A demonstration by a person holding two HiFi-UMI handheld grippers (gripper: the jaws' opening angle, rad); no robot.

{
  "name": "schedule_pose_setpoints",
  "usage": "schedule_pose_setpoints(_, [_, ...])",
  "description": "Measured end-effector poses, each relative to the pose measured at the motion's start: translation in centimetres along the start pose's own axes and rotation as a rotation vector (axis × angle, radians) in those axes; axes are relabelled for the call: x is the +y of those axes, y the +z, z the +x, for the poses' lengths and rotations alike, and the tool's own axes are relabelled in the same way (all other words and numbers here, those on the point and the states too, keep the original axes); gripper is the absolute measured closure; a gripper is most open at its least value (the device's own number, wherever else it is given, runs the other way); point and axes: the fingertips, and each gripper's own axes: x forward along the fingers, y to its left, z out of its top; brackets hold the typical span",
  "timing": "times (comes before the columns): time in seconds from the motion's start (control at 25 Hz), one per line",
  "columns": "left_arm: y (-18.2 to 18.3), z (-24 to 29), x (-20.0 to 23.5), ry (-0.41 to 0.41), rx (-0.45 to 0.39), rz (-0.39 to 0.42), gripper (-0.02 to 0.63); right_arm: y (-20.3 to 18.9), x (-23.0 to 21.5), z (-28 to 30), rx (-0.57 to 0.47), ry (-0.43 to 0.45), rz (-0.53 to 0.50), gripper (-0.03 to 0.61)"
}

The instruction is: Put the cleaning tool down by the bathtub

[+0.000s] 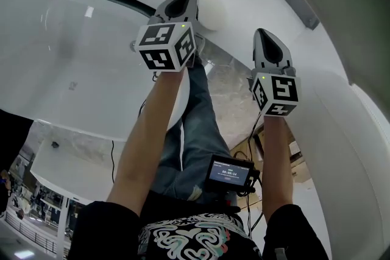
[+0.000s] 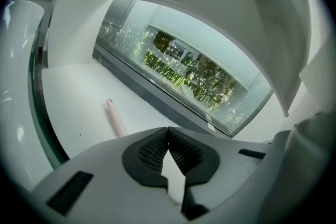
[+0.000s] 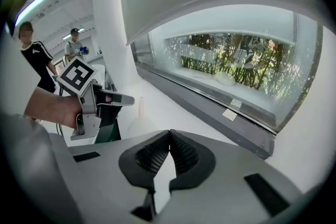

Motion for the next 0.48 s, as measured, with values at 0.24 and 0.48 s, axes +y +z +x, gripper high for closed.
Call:
schedule_pose_setpoints(0.24, [1.5, -2.7, -0.1, -0.017, -0.016, 0.018, 0.597, 1.8, 1.7, -1.4, -0.023, -0.009, -0.009, 0.551])
schedule_pose_setpoints(0.48, [3.5, -5.6, 0.2, -0.019, -0.054, 0.110, 0.597, 3.2, 3.5, -2.3, -0.054, -0.012, -0.026, 0.551])
